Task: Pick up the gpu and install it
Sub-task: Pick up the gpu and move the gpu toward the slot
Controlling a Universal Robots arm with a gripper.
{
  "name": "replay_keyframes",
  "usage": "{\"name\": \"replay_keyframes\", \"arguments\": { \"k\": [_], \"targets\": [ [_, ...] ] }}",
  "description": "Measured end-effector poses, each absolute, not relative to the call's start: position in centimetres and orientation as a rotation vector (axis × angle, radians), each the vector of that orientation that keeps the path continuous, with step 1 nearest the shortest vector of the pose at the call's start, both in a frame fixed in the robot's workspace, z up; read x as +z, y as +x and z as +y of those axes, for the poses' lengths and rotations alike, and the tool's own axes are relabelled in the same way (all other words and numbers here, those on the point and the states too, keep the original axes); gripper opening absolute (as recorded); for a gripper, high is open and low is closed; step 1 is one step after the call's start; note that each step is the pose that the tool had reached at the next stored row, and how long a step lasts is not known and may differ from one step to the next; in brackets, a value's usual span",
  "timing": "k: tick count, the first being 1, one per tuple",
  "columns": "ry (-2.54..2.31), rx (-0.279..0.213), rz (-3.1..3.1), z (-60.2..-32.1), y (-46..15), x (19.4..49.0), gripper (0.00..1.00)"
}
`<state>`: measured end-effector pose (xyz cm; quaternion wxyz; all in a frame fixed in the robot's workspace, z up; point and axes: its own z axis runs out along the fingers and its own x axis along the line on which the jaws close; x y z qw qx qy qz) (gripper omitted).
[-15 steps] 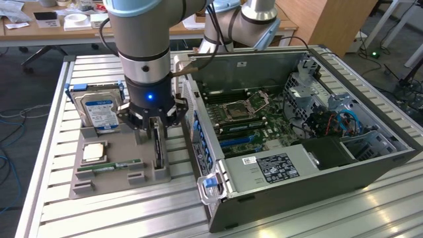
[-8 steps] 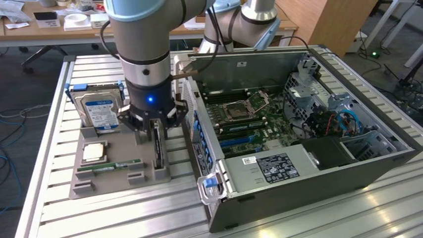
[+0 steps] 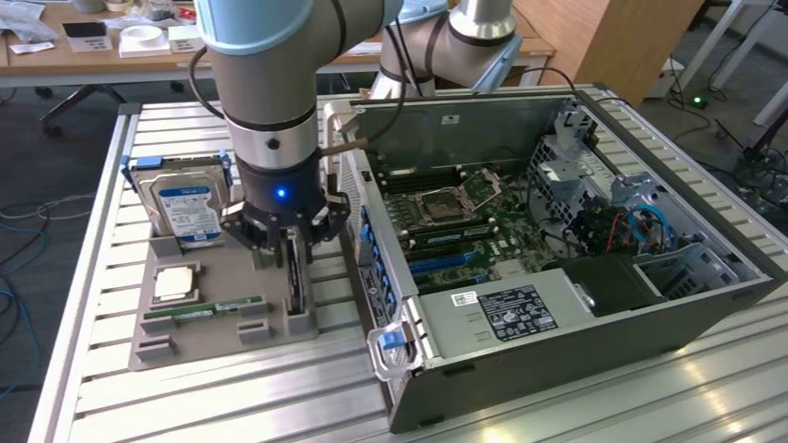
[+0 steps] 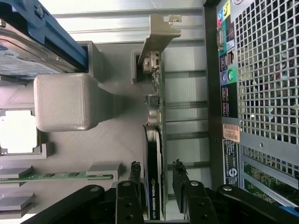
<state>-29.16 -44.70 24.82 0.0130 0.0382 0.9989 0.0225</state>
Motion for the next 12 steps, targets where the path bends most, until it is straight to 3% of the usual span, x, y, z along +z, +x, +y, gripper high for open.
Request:
{"name": "replay_keyframes", "arguments": {
  "k": [12],
  "targets": [
    [0.120,0.070,3.112,-43.6,-29.3,23.8,0.42]
  ]
}}
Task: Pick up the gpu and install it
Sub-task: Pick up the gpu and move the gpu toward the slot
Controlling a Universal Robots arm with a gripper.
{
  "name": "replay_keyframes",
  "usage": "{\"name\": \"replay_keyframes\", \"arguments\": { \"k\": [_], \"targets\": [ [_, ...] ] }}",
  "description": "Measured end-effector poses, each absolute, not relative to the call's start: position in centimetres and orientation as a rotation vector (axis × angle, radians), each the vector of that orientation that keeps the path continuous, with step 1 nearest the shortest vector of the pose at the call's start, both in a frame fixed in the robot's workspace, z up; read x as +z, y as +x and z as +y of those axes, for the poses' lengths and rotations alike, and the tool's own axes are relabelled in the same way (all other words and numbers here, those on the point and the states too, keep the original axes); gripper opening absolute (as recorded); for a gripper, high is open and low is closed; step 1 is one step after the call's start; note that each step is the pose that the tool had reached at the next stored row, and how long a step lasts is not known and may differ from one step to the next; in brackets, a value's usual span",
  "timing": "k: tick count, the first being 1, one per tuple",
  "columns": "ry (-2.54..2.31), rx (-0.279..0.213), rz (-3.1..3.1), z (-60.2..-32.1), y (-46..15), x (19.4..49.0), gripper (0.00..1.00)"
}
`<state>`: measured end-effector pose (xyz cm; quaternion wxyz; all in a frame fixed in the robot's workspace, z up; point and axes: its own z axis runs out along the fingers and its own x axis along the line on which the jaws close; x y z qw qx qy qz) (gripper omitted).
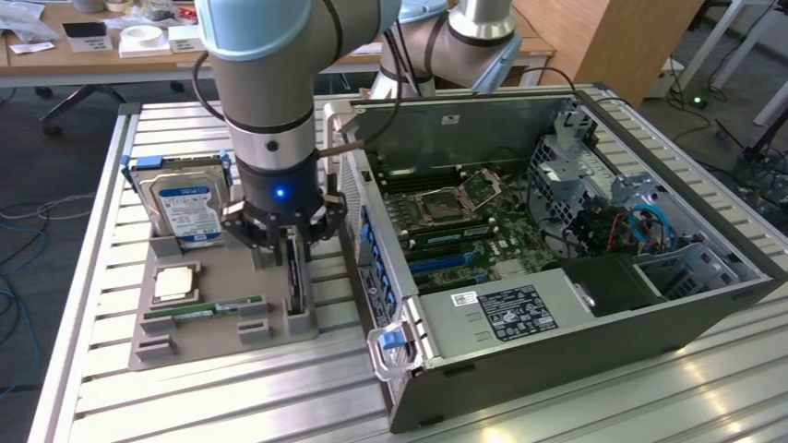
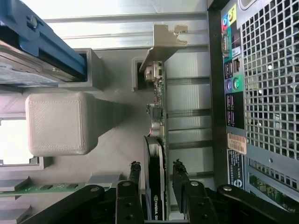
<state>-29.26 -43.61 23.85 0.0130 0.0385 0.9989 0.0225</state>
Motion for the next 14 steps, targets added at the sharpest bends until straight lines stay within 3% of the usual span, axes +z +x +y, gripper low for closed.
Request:
{"name": "replay_keyframes", "arguments": {
  "k": [14],
  "targets": [
    [0.121,0.070,3.113,-43.1,-29.3,22.6,0.42]
  ]
}}
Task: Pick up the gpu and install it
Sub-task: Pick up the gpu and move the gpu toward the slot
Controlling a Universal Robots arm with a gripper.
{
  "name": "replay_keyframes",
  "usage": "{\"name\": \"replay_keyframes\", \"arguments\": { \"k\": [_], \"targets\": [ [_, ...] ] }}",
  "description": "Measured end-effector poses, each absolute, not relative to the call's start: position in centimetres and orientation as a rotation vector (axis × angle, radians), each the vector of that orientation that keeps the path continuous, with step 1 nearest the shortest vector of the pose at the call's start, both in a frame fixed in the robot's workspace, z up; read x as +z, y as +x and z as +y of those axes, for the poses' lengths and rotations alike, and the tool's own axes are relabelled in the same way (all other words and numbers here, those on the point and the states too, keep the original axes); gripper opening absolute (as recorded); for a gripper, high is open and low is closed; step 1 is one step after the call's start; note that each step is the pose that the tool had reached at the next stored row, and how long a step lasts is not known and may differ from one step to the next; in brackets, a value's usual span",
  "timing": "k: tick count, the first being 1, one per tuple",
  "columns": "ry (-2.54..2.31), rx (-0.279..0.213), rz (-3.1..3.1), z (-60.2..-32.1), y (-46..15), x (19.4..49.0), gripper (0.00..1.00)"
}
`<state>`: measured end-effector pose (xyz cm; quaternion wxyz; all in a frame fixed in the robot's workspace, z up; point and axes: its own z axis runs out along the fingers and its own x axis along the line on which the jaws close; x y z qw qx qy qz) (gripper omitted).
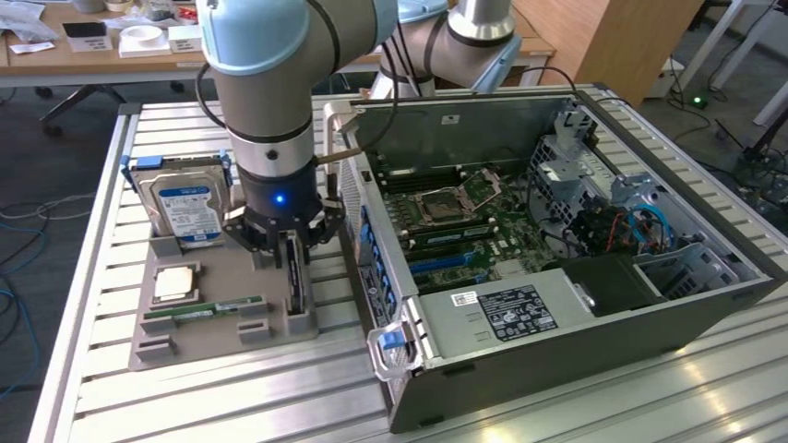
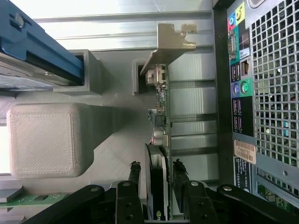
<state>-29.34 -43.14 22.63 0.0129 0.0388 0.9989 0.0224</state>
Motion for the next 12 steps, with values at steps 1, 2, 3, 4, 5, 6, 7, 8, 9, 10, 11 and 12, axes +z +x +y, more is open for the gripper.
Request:
{"name": "replay_keyframes", "arguments": {
  "k": [1,2,3,4,5,6,7,8,9,10,11,12],
  "targets": [
    [0.121,0.070,3.113,-43.13,-29.34,22.60,0.42],
    [0.121,0.070,3.113,-43.13,-29.34,22.58,0.42],
    [0.121,0.070,3.113,-43.13,-29.34,22.57,0.42],
    [0.121,0.070,3.112,-43.13,-29.34,22.55,0.42],
    [0.121,0.070,3.113,-43.13,-29.34,22.53,0.42],
    [0.121,0.070,3.113,-43.13,-29.34,22.53,0.42],
    [0.121,0.070,3.113,-43.13,-29.34,22.53,0.42],
    [0.121,0.070,3.113,-43.13,-29.34,22.53,0.42],
    [0.121,0.070,3.112,-43.13,-29.34,22.51,0.42],
    [0.121,0.070,3.112,-43.13,-29.33,22.45,0.42],
    [0.121,0.070,3.112,-43.13,-29.33,22.39,0.42],
    [0.121,0.070,3.112,-43.13,-29.34,22.38,0.42]
  ]
}}
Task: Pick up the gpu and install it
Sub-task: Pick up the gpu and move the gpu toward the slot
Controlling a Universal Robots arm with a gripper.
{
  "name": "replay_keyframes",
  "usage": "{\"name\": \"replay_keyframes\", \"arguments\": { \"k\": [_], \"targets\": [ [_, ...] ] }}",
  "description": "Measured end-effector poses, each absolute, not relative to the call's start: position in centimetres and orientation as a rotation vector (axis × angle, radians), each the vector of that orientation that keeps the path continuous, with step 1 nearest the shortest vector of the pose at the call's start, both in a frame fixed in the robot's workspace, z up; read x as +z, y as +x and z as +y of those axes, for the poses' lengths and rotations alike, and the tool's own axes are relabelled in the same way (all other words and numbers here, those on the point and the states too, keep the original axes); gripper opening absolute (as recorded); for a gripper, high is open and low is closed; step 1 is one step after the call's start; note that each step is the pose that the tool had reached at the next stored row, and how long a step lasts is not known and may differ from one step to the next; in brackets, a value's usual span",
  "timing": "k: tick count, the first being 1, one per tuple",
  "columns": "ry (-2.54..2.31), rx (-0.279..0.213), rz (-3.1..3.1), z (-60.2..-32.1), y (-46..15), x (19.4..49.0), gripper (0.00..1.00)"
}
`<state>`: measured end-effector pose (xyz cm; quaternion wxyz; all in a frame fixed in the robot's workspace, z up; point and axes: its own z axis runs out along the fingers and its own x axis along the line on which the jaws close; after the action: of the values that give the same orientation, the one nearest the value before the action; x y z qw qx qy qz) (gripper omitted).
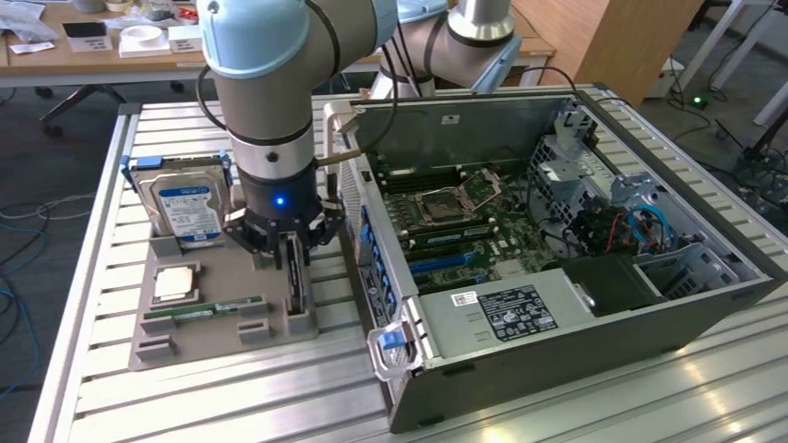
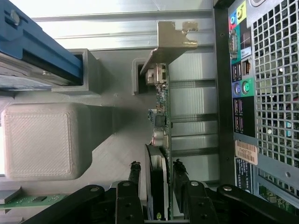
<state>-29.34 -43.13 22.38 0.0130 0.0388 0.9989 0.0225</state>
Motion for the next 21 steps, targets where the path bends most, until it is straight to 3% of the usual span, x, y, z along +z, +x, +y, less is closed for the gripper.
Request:
{"name": "replay_keyframes", "arguments": {
  "k": [14,15,17,21],
  "targets": [
    [0.121,0.070,3.112,-43.13,-29.34,22.38,0.42],
    [0.121,0.070,3.112,-43.13,-29.34,22.38,0.40],
    [0.121,0.070,3.113,-43.13,-29.34,22.38,0.28],
    [0.121,0.070,3.112,-43.13,-29.34,22.38,0.27]
  ]
}}
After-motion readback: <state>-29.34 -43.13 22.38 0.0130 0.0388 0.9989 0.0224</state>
